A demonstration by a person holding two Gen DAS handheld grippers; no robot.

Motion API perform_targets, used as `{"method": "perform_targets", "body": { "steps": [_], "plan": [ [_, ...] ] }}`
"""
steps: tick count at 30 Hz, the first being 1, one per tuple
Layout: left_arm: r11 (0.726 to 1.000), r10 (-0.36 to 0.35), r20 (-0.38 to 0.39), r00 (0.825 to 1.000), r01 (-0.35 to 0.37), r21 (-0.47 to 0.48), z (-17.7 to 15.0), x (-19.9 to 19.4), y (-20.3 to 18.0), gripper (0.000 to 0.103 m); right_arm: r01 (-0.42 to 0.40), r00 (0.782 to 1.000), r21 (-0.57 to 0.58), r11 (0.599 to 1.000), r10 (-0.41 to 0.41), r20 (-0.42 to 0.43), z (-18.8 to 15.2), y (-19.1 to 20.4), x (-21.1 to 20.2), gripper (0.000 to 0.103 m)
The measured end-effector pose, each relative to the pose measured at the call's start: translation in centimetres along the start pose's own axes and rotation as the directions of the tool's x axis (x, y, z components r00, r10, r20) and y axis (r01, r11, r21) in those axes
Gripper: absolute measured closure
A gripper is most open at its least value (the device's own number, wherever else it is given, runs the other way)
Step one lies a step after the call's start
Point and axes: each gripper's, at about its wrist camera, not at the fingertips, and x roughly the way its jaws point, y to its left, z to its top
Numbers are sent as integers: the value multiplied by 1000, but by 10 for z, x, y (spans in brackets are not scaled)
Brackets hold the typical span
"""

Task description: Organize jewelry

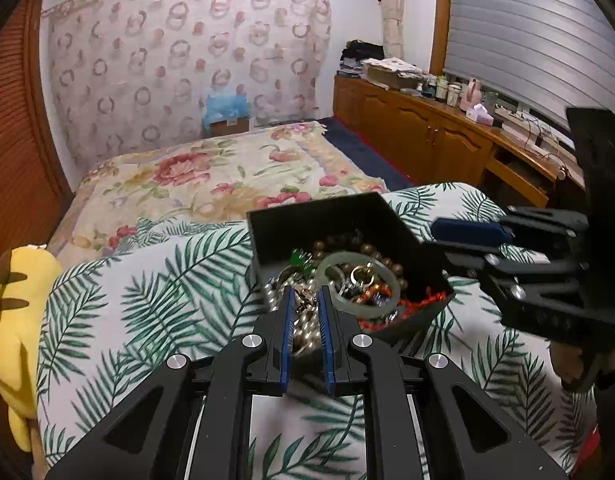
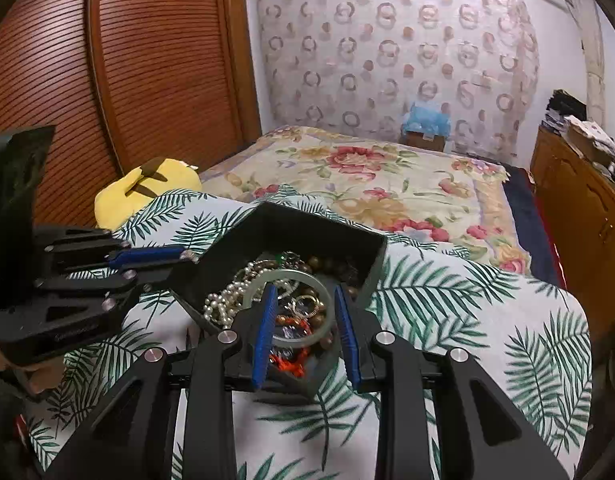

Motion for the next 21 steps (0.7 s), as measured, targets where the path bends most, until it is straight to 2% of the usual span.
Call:
{"method": "perform_targets", "body": {
  "steps": [4,5,8,10,13,14,15,16,18,21],
  "plan": [
    [1000,6,5,1000,-7,4,5,4,-5,91,25,1000,19,1000,-25,9,-8,-7,-11,71],
    [1000,3,1,1000,-3,-1,6,5,-5,88,27,1000,23,999,-27,11,-10,-8,-13,71],
    [1000,9,6,1000,-9,-10,5,5,-5,68,29,999,46,998,-30,20,-15,-12,-20,71],
    [1000,12,6,1000,-11,-13,3,3,-5,64,34,999,55,998,-35,25,-19,-11,-24,71],
    [1000,22,11,1000,-22,-20,1,-1,-6,49,41,998,73,996,-43,36,-23,-10,-31,71],
    [999,34,17,999,-33,-25,0,-5,-6,39,44,998,81,996,-48,41,-25,-10,-34,71],
    [999,40,25,999,-39,-29,-1,-8,-5,30,49,997,88,995,-53,47,-27,-9,-38,68],
    [998,45,33,998,-44,-34,-3,-13,-5,26,53,997,95,994,-59,53,-28,-8,-41,65],
    [998,58,45,997,-56,-41,-4,-21,-5,16,59,995,113,992,-67,69,-31,-6,-49,53],
    [995,89,64,994,-86,-50,-10,-34,-6,8,73,992,139,988,-87,96,-35,-1,-64,41]
  ]
}}
